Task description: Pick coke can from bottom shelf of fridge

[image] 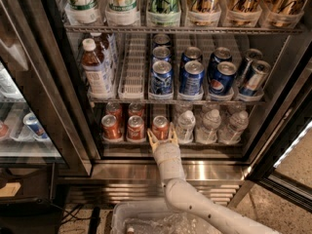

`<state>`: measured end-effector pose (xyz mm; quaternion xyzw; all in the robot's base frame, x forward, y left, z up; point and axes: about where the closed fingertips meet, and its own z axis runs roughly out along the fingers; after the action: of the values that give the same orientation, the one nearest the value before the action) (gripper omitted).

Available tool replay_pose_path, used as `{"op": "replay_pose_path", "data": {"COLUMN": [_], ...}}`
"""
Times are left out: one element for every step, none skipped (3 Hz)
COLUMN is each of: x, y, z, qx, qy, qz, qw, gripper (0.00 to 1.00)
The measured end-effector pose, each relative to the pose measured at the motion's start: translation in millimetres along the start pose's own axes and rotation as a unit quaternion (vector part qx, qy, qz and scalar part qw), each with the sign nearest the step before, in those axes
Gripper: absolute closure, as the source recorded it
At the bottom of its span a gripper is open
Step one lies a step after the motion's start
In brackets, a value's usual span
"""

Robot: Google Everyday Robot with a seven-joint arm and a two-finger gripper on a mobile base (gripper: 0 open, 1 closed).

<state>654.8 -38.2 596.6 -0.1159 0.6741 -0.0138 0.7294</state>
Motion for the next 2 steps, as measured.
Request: {"op": "replay_pose_path", "data": {"x": [-5.0,-6.9], "y": [-1.9,-0.8], "z": [5.1,6.3], "qx": [0.003,0.001], "qy": [-0.004,-0.005], "qz": [0.008,0.011], "qw": [1.0000,0.9999], "gripper": [0.33,0.37]}}
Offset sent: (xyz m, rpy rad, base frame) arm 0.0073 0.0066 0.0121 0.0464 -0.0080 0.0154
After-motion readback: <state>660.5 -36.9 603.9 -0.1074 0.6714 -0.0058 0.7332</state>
